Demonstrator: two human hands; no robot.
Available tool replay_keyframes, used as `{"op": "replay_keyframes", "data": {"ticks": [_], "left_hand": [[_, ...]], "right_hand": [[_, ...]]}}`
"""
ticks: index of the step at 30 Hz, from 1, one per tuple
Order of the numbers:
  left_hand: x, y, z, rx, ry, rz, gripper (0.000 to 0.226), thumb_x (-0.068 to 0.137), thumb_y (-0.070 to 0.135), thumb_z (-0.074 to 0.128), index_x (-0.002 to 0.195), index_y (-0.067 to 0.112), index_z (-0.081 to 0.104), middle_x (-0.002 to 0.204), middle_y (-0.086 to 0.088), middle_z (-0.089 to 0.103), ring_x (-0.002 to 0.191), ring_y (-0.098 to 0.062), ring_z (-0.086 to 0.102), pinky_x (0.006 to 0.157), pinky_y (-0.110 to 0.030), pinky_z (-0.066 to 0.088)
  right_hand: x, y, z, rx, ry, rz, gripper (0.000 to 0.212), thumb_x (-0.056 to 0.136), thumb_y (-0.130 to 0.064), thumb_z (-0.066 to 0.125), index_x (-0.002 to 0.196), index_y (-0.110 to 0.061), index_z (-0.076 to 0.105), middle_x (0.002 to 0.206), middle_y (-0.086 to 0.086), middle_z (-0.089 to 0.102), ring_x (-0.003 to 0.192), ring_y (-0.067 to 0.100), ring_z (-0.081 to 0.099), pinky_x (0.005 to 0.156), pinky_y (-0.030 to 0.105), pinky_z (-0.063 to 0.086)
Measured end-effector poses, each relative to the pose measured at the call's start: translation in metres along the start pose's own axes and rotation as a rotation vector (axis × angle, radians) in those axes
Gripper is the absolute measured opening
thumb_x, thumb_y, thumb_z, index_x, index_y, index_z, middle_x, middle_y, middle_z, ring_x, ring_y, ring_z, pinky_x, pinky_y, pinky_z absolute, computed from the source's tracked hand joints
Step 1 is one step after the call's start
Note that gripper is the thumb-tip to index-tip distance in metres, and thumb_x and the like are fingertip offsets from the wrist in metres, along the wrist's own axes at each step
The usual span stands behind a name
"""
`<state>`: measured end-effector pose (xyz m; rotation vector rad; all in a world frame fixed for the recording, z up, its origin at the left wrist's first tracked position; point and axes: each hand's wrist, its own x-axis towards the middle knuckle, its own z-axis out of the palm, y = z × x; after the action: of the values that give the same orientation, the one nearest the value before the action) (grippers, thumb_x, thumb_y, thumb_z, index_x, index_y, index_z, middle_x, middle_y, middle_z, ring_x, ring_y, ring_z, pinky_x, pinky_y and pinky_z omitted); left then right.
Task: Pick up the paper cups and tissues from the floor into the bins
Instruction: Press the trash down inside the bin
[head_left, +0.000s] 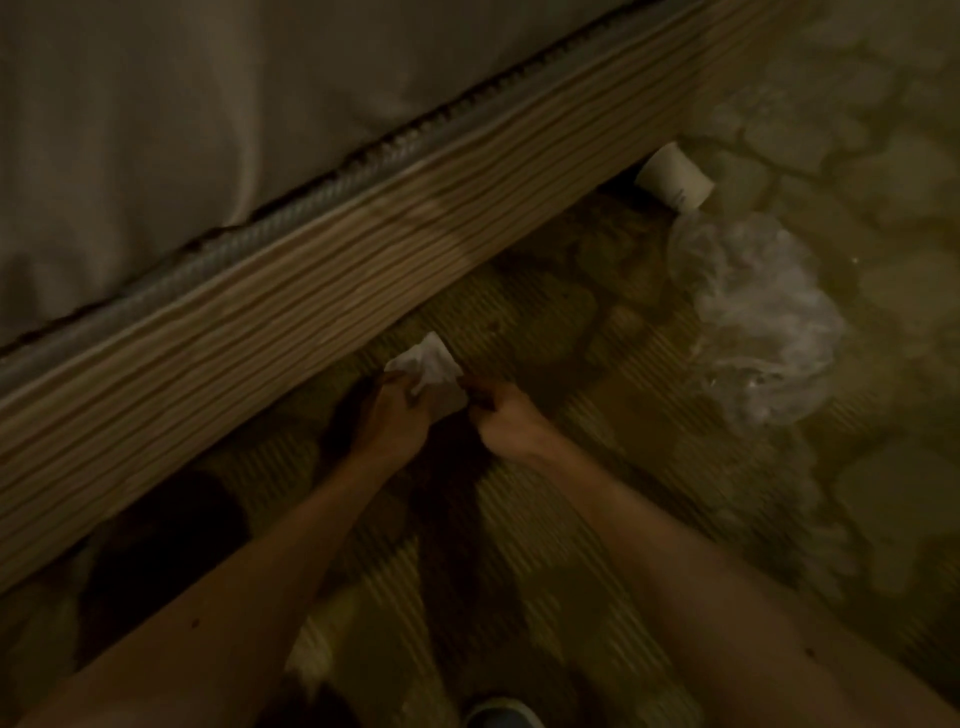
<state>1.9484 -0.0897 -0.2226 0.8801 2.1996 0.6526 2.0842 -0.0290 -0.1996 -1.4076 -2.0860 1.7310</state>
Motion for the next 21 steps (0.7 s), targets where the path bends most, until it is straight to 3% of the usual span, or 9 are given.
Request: {"op": "replay_keyframes", "data": {"ticks": [3, 8, 11, 13, 15, 18, 20, 21], "left_hand": [[-0.008, -0.003, 0.003, -0.022, 0.046, 0.022, 0.027, 0.097, 0.027, 0.058, 0.115, 0.011, 0.070, 0.120, -0.014, 0.066, 0.111, -0.029, 0.059, 0.087, -0.029, 0.043], [-0.027, 0.007, 0.012, -0.343, 0.096, -0.052, 0.013, 0.094, 0.021, 0.062, 0.100, 0.010, 0.066, 0.091, -0.003, 0.070, 0.076, -0.008, 0.063, 0.063, -0.010, 0.045], [-0.039, 0.024, 0.021, -0.479, 0.124, -0.123, 0.020, 0.093, 0.038, 0.063, 0.085, 0.020, 0.066, 0.077, 0.004, 0.070, 0.066, -0.005, 0.068, 0.052, -0.014, 0.048], [-0.047, 0.039, 0.030, -0.551, 0.014, -0.155, 0.028, 0.091, 0.050, 0.062, 0.083, 0.024, 0.068, 0.080, 0.002, 0.073, 0.072, -0.009, 0.070, 0.065, -0.024, 0.055], [-0.057, 0.058, 0.046, -0.563, -0.109, -0.155, 0.034, 0.090, 0.057, 0.058, 0.079, 0.027, 0.068, 0.073, 0.008, 0.073, 0.077, -0.013, 0.069, 0.074, -0.033, 0.054], [-0.073, 0.084, 0.071, -0.554, -0.126, -0.046, 0.044, 0.094, 0.057, 0.050, 0.078, 0.020, 0.067, 0.055, 0.009, 0.063, 0.058, -0.007, 0.061, 0.065, -0.030, 0.047], [-0.078, 0.095, 0.079, -0.528, -0.043, 0.031, 0.045, 0.097, 0.049, 0.050, 0.073, 0.014, 0.061, 0.054, 0.004, 0.061, 0.054, -0.012, 0.060, 0.060, -0.031, 0.047], [-0.079, 0.098, 0.081, -0.514, -0.009, 0.057, 0.044, 0.098, 0.047, 0.050, 0.070, 0.014, 0.058, 0.054, 0.003, 0.059, 0.052, -0.012, 0.060, 0.057, -0.029, 0.048]], "right_hand": [[0.001, 0.007, 0.000, 0.082, 0.037, 0.101, 0.038, 0.096, -0.009, 0.052, 0.134, -0.006, 0.055, 0.136, 0.012, 0.056, 0.125, 0.026, 0.053, 0.098, 0.021, 0.040], [-0.012, 0.011, 0.006, 0.407, 0.099, 0.288, 0.025, 0.095, -0.008, 0.052, 0.112, 0.002, 0.068, 0.113, 0.020, 0.068, 0.103, 0.031, 0.065, 0.096, 0.043, 0.051], [-0.030, 0.012, -0.004, 0.746, 0.096, 0.276, 0.021, 0.095, -0.007, 0.050, 0.095, 0.005, 0.068, 0.090, 0.016, 0.070, 0.078, 0.022, 0.069, 0.073, 0.030, 0.057], [-0.044, 0.015, -0.017, 0.847, 0.086, 0.240, 0.024, 0.096, -0.012, 0.048, 0.089, -0.002, 0.068, 0.082, 0.009, 0.070, 0.073, 0.015, 0.067, 0.062, 0.024, 0.054], [-0.058, 0.022, -0.032, 0.935, 0.087, 0.245, 0.025, 0.098, -0.020, 0.047, 0.096, -0.005, 0.068, 0.089, 0.008, 0.070, 0.081, 0.016, 0.067, 0.068, 0.027, 0.053], [-0.079, 0.037, -0.057, 1.016, 0.039, 0.241, 0.035, 0.099, -0.030, 0.046, 0.109, -0.003, 0.065, 0.101, 0.010, 0.070, 0.092, 0.019, 0.067, 0.076, 0.030, 0.054], [-0.092, 0.042, -0.077, 0.988, 0.066, 0.233, 0.038, 0.100, -0.034, 0.045, 0.102, -0.003, 0.067, 0.087, 0.009, 0.072, 0.077, 0.018, 0.069, 0.065, 0.028, 0.054], [-0.098, 0.046, -0.089, 0.901, 0.158, 0.214, 0.037, 0.101, -0.034, 0.046, 0.097, -0.004, 0.067, 0.081, 0.007, 0.071, 0.070, 0.017, 0.067, 0.061, 0.028, 0.053]]}}
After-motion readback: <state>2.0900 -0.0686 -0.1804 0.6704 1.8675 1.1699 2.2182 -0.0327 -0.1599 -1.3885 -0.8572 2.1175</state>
